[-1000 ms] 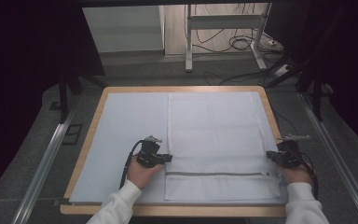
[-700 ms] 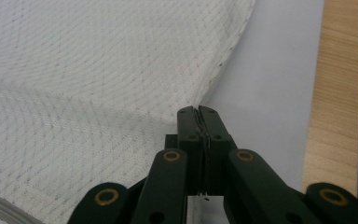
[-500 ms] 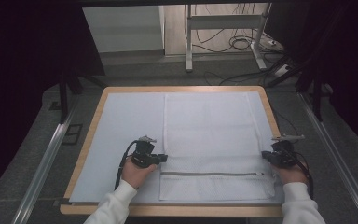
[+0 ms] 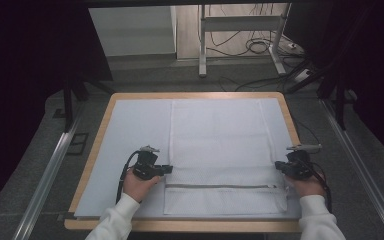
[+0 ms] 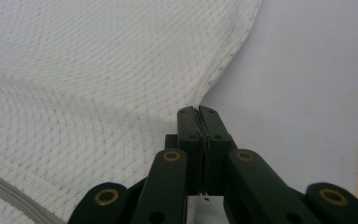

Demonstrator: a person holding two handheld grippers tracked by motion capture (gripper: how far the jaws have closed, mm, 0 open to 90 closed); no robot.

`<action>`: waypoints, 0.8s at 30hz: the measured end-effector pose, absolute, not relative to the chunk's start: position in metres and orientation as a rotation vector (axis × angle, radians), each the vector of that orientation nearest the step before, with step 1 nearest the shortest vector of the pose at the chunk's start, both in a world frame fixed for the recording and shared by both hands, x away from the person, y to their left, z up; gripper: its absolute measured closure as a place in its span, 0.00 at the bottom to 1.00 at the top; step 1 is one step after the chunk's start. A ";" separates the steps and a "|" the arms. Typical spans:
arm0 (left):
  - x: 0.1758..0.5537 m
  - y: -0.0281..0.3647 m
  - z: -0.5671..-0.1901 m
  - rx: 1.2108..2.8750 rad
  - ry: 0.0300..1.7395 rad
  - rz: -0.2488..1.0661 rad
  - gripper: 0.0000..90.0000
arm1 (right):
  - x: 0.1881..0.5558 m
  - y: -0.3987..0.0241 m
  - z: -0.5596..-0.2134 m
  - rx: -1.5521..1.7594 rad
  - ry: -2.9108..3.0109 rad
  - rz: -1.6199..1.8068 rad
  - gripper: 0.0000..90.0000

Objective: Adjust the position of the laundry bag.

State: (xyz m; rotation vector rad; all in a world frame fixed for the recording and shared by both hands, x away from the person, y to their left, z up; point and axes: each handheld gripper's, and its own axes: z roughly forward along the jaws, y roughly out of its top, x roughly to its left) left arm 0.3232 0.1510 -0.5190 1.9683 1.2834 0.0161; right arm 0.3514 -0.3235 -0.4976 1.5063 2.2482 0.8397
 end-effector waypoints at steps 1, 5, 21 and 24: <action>0.323 0.151 -0.519 1.967 1.285 0.020 0.98 | 0.352 -0.322 -0.498 1.505 2.250 0.837 0.97; 0.323 0.154 -0.519 1.972 1.288 0.031 0.97 | 0.352 -0.317 -0.498 1.502 2.255 0.844 0.97; 0.320 0.172 -0.517 1.951 1.311 0.043 0.97 | 0.352 -0.300 -0.498 1.468 2.267 0.853 0.97; 0.317 0.177 -0.518 1.948 1.317 0.047 0.98 | 0.351 -0.296 -0.498 1.460 2.270 0.867 0.97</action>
